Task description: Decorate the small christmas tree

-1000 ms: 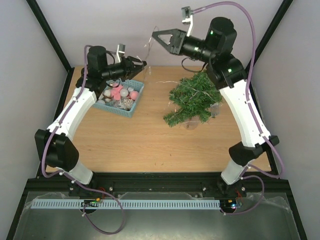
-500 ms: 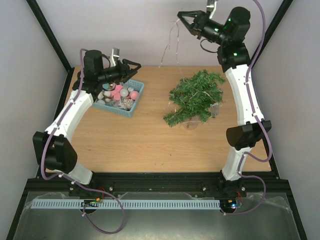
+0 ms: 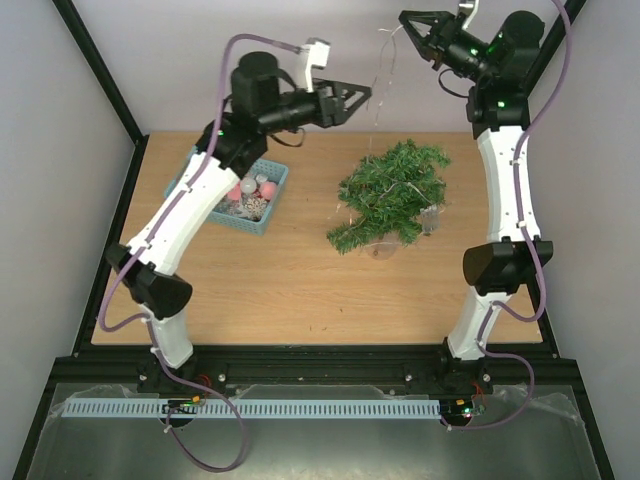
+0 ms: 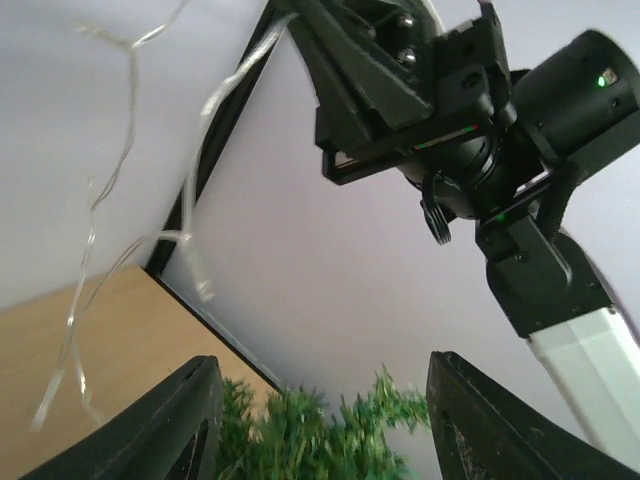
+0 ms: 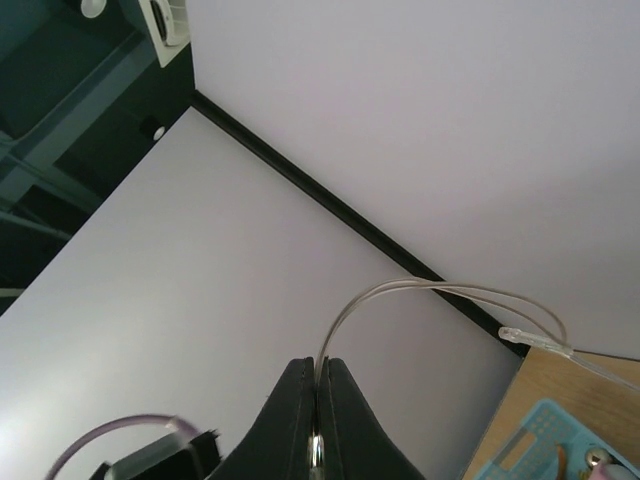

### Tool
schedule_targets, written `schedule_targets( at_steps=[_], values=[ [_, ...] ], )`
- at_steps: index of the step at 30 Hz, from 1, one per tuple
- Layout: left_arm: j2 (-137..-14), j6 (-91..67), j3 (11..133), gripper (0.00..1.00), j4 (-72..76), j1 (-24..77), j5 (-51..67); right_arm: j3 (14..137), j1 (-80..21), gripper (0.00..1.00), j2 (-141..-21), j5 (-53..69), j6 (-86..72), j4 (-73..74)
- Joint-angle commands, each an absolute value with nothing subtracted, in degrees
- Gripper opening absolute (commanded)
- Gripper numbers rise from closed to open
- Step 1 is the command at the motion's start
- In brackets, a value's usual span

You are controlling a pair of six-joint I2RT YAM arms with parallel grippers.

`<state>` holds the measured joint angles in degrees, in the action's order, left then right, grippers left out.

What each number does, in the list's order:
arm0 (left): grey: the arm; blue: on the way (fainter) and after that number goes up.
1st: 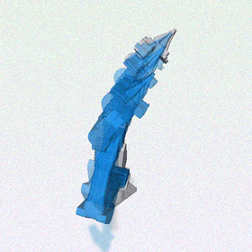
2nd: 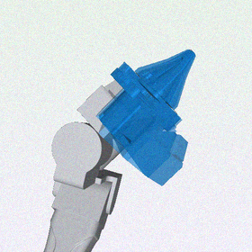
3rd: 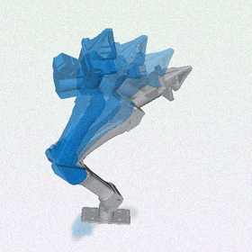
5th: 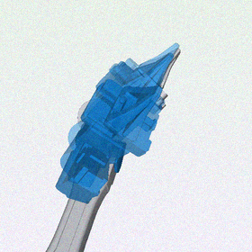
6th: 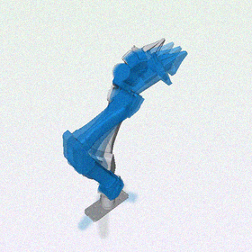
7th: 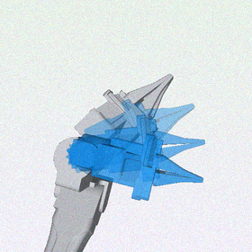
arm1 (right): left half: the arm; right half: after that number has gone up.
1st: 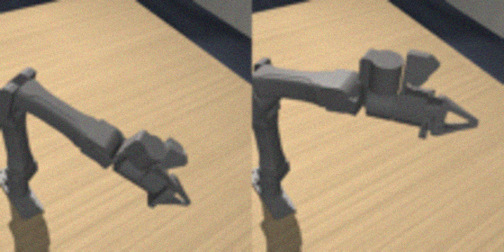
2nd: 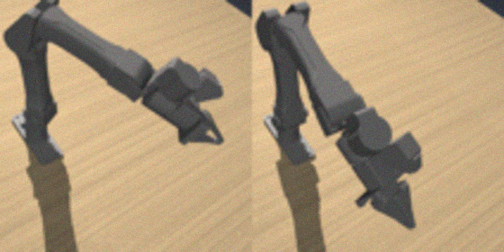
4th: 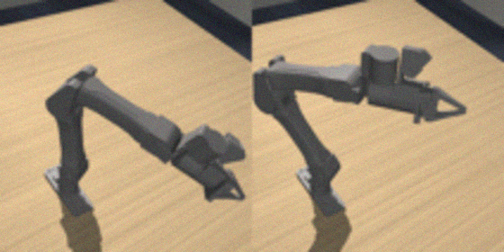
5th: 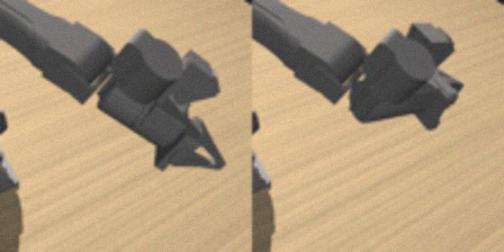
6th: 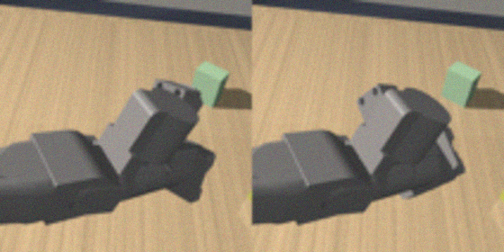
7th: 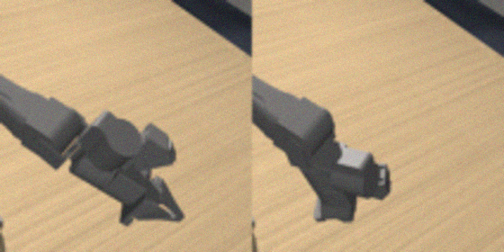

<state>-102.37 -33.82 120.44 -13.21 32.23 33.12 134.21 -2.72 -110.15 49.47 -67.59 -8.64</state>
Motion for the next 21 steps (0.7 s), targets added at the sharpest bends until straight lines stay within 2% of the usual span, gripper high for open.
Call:
schedule_targets(
  at_steps=[1,13,21],
  values=[
    [-107.77,-18.09,129.95,0.59,-20.11,37.15,19.53,135.82,-0.84,0.01,-109.34,52.31,-68.01,-9.79],
    [-116.49,-6.98,133.42,0.73,-11.64,42.01,5.5,129.37,3.61,0.01,-105.61,55.11,-65.43,-7.38],
    [-116.94,-9.02,134.52,0.72,-10.26,42.02,6.99,114.79,13.39,0.01,-96.29,55.12,-64.63,-8.53]
  ],
)
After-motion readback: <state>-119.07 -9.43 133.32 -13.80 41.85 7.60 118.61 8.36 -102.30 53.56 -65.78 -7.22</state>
